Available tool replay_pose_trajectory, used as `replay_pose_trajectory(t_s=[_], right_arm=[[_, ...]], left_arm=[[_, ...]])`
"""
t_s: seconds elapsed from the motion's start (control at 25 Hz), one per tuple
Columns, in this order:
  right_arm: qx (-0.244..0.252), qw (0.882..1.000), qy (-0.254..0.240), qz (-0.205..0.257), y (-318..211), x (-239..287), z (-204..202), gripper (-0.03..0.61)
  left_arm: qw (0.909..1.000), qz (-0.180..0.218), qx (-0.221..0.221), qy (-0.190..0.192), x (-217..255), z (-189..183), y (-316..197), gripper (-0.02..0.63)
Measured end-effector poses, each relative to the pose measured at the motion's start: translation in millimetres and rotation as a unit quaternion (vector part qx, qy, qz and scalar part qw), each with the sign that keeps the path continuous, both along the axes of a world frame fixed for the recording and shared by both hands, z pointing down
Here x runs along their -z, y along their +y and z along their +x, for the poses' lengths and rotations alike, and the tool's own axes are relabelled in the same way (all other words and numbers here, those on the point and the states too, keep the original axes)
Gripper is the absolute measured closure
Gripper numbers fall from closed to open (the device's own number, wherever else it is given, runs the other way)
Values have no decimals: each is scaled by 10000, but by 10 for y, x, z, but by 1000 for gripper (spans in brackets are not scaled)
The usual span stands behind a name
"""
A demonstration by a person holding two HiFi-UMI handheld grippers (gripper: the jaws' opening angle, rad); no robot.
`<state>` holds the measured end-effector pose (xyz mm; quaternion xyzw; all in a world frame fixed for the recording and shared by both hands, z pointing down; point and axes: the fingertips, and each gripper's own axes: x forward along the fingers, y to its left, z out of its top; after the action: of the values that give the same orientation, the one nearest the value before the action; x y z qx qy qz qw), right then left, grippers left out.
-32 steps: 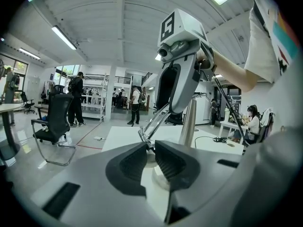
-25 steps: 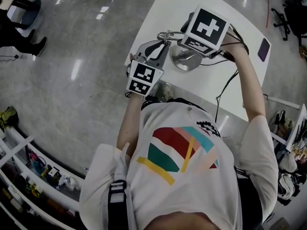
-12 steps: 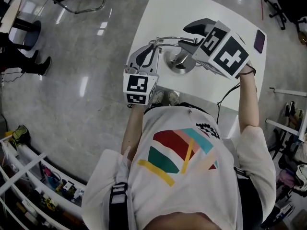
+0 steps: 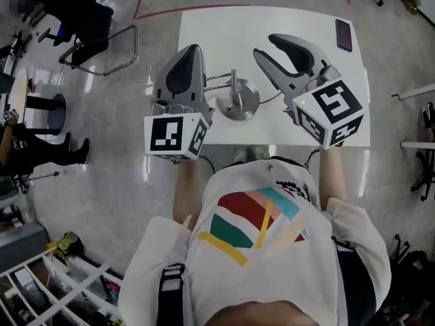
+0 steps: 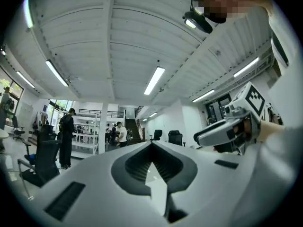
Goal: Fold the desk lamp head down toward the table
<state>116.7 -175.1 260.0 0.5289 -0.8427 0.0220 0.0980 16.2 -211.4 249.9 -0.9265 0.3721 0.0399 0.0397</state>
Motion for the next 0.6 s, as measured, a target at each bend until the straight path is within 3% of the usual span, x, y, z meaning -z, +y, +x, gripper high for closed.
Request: replay_pose_trajectory(t_s=[0.08, 0.2, 0.32, 0.6], right_arm=[[-506, 9975, -381, 301, 101, 30, 245, 423], [-855, 9912, -860, 529, 287, 55, 440, 423], [-1067, 9904, -746, 457, 379, -30, 539, 423], [-987, 9921, -688, 365, 463, -126, 503, 423]], left_arm=[[9999, 53, -144, 40, 85, 188, 55, 569], [9993, 51, -362, 39, 134, 452, 174, 569], [9983, -9, -590, 16, 118, 664, 290, 569], [9976, -38, -698, -4, 101, 816, 427, 569]])
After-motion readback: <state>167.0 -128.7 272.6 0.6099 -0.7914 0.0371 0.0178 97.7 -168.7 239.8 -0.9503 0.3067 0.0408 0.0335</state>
